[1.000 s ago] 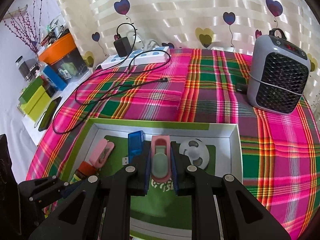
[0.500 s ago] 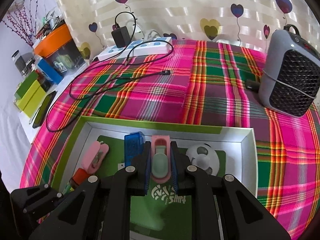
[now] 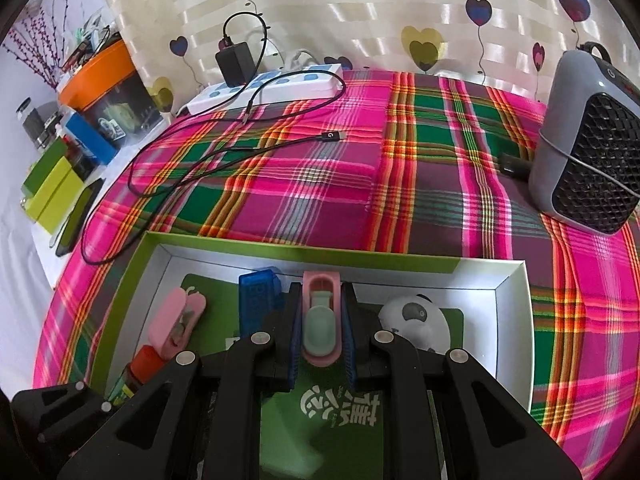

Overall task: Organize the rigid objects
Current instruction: 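Lower the black device and pink clip over the inside of the green box, then open the left tool to release the black device while the right tool releases the pink clip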

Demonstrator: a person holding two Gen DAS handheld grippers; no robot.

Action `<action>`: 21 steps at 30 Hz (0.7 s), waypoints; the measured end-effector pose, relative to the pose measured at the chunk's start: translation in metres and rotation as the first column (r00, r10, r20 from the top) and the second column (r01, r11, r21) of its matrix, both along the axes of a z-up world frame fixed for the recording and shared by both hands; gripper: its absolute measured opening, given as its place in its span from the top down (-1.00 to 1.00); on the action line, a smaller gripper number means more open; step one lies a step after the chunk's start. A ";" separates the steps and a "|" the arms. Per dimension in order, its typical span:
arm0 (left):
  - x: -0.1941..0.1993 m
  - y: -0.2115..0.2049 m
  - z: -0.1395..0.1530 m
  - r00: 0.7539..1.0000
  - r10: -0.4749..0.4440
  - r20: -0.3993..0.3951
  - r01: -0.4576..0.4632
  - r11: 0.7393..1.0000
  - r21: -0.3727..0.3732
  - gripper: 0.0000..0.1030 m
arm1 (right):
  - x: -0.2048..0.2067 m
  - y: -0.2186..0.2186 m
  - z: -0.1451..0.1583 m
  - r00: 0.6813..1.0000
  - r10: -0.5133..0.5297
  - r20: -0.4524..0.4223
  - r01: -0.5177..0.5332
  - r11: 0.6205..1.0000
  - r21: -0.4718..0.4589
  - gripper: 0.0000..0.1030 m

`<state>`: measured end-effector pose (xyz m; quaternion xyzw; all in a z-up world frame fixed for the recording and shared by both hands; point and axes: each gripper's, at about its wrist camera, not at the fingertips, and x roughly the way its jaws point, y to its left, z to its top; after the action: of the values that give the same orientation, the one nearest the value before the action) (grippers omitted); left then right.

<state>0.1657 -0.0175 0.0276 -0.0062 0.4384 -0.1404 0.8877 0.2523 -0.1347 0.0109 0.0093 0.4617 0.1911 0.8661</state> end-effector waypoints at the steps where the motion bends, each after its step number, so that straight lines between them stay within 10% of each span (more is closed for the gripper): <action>1: 0.000 0.000 0.000 1.000 0.000 0.000 0.000 1.000 -0.001 0.50 | 0.000 0.000 0.000 1.000 0.000 -0.001 0.000 1.000 0.002 0.64; 21: -0.001 -0.002 0.001 1.000 0.000 -0.001 0.000 1.000 0.001 0.50 | 0.004 0.005 -0.003 1.000 -0.008 -0.023 0.008 1.000 -0.026 0.59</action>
<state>0.1652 -0.0192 0.0281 -0.0055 0.4390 -0.1402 0.8874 0.2564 -0.1301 0.0077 0.0022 0.4743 0.1815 0.8614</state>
